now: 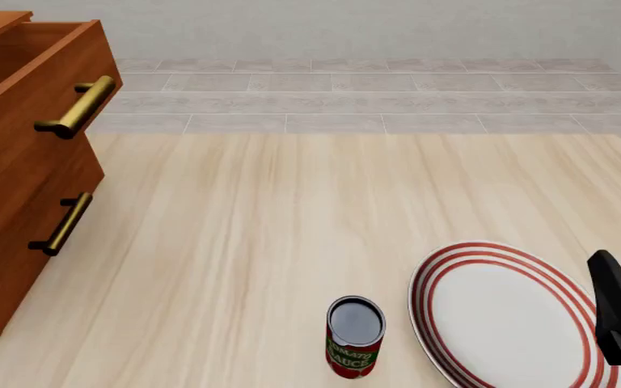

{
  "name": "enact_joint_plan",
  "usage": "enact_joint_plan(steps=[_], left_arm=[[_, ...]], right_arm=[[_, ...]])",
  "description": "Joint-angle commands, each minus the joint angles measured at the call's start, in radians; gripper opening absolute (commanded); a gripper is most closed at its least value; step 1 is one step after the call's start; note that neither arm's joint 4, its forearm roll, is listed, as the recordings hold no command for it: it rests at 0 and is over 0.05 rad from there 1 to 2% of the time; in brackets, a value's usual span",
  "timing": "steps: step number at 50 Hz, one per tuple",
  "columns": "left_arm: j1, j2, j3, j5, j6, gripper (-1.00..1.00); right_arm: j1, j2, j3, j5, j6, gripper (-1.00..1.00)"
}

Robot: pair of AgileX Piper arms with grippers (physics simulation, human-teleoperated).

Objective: Put the bowl on top of the cabinet.

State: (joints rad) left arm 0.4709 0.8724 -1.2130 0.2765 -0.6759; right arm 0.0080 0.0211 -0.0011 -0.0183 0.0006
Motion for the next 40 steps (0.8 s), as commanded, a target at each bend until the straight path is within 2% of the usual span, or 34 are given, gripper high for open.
enact_joint_plan(steps=[1, 6, 7, 8, 15, 18, 20, 26, 28, 30, 36, 40], left_arm=[[-0.047, 0.042, -0.195, 0.136, 0.135, -1.00], [-0.062, 0.061, -0.235, 0.180, 0.130, -1.00], [-0.035, 0.079, -0.232, 0.180, 0.102, -1.00], [-0.047, 0.079, -0.223, 0.177, 0.107, -1.00], [-0.041, 0.048, -0.114, 0.140, 0.093, -1.00], [-0.045, 0.006, -0.027, 0.120, 0.092, -1.00], [-0.045, -0.002, -0.014, 0.117, 0.092, -1.00], [-0.022, -0.080, 0.089, 0.107, 0.079, -1.00], [0.019, -0.079, 0.122, 0.084, 0.059, -1.00], [0.020, -0.098, 0.140, 0.082, 0.041, -1.00], [0.022, -0.143, 0.157, 0.086, 0.032, -1.00], [0.042, -0.136, 0.132, 0.091, 0.014, -1.00]], right_arm=[[0.000, 0.000, 0.000, 0.000, 0.000, 1.00], [0.000, 0.001, 0.000, 0.000, 0.000, 1.00], [0.000, 0.000, 0.000, 0.000, 0.000, 1.00], [0.000, 0.000, 0.000, 0.000, 0.000, 1.00], [0.000, 0.000, 0.000, 0.000, 0.000, 1.00], [0.000, 0.000, 0.000, 0.000, 0.000, 1.00], [0.000, 0.000, 0.000, 0.000, 0.000, 1.00], [0.000, 0.000, 0.000, 0.000, 0.000, 1.00], [0.000, 0.000, 0.000, 0.000, 0.000, 1.00], [0.000, 0.000, 0.000, 0.000, 0.000, 1.00], [0.000, 0.000, 0.000, 0.000, 0.000, 1.00], [0.000, 0.000, 0.000, 0.000, 0.000, 1.00]])
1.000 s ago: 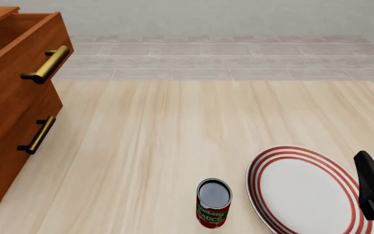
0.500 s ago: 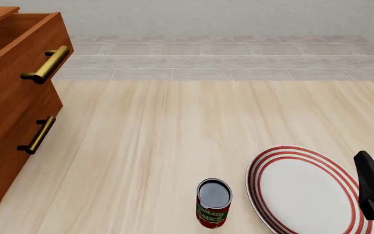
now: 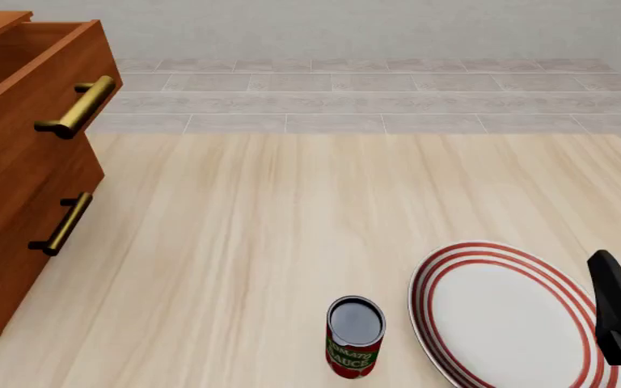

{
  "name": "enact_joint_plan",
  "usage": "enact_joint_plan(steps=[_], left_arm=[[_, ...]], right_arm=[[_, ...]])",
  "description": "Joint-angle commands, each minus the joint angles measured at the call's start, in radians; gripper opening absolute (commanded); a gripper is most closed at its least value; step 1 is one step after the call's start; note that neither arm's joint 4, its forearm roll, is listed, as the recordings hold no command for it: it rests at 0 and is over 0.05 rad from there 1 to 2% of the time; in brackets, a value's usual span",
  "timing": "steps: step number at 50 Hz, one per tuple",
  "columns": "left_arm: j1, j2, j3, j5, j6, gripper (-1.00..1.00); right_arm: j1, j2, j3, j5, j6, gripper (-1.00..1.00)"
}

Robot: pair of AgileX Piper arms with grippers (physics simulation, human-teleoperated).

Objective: Put the bowl on top of the cabinet.

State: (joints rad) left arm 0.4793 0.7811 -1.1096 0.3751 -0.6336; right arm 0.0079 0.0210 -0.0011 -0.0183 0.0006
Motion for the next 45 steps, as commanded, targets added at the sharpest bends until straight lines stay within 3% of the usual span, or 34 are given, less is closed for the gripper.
enact_joint_plan(steps=[1, 25, 45], left_arm=[[0.034, -0.045, 0.028, -0.008, -0.028, -1.00], [0.138, 0.099, 0.093, -0.135, -0.106, -1.00], [0.156, 0.197, 0.042, -0.150, -0.104, -1.00]], right_arm=[[0.000, 0.000, 0.000, 0.000, 0.000, 1.00], [0.000, 0.000, 0.000, 0.000, 0.000, 1.00], [0.000, 0.000, 0.000, 0.000, 0.000, 1.00]])
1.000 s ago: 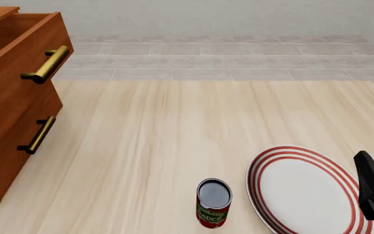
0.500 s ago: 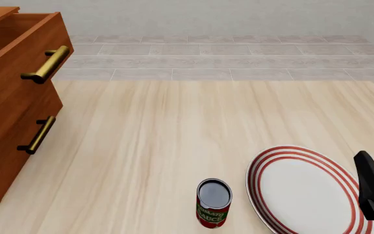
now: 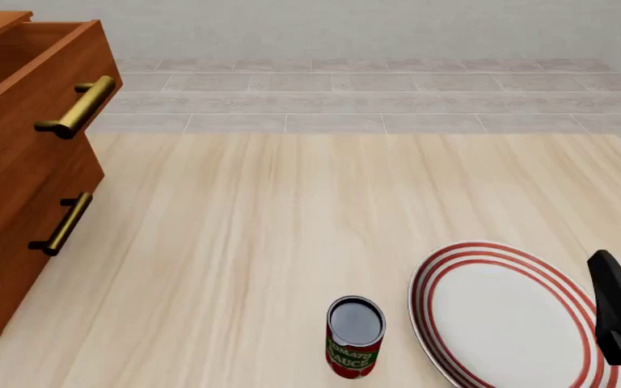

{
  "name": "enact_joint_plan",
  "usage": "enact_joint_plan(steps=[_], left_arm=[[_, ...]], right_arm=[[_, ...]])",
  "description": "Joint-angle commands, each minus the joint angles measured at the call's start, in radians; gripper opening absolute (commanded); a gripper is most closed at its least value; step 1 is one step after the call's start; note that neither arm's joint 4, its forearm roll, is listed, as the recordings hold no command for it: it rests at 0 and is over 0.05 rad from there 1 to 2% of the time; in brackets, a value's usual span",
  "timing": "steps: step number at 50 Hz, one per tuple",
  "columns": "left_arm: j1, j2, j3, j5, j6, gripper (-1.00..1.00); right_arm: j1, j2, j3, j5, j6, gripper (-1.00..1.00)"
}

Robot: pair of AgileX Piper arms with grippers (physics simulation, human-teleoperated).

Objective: Put the bowl on top of the cabinet.

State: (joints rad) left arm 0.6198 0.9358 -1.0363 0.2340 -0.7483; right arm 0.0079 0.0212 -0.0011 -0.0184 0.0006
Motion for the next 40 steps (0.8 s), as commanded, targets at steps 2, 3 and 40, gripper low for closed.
enact_joint_plan(steps=[2, 3, 40], left_arm=[[0.014, 0.045, -0.036, -0.007, 0.014, -1.00], [0.023, 0.054, -0.045, -0.007, 0.016, -1.00], [0.058, 0.111, -0.056, -0.022, 0.015, -1.00]], right_arm=[[0.000, 0.000, 0.000, 0.000, 0.000, 1.00], [0.000, 0.000, 0.000, 0.000, 0.000, 1.00], [0.000, 0.000, 0.000, 0.000, 0.000, 1.00]])
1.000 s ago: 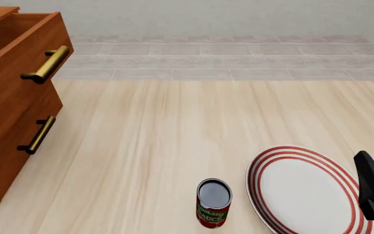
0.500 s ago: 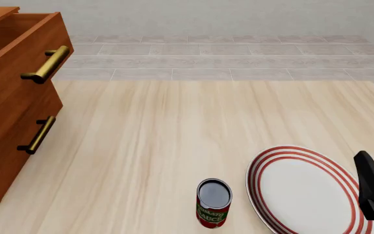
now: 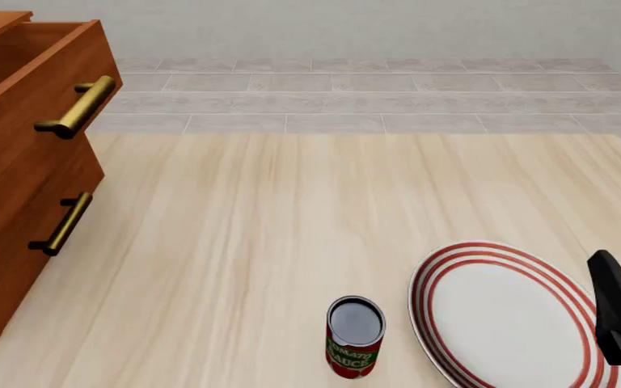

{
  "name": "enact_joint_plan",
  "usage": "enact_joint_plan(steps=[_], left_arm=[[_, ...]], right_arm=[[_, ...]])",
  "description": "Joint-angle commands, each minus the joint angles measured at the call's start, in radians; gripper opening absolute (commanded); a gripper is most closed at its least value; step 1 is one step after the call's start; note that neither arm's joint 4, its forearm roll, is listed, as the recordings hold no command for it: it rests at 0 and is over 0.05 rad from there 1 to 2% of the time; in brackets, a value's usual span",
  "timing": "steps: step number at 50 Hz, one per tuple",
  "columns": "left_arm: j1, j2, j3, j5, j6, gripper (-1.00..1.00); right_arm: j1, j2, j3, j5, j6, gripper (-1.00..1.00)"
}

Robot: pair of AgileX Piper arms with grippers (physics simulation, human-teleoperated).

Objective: Put the bowl on top of the cabinet.

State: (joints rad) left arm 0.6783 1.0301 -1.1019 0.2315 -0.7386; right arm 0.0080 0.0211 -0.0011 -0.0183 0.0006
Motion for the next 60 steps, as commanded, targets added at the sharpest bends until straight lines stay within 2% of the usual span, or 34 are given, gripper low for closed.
enact_joint_plan(steps=[1, 60], left_arm=[[-0.001, 0.019, 0.012, -0.021, 0.004, -1.00], [0.047, 0.091, 0.003, -0.052, 0.020, -1.00]], right_arm=[[0.000, 0.000, 0.000, 0.000, 0.000, 1.00], [0.000, 0.000, 0.000, 0.000, 0.000, 1.00]])
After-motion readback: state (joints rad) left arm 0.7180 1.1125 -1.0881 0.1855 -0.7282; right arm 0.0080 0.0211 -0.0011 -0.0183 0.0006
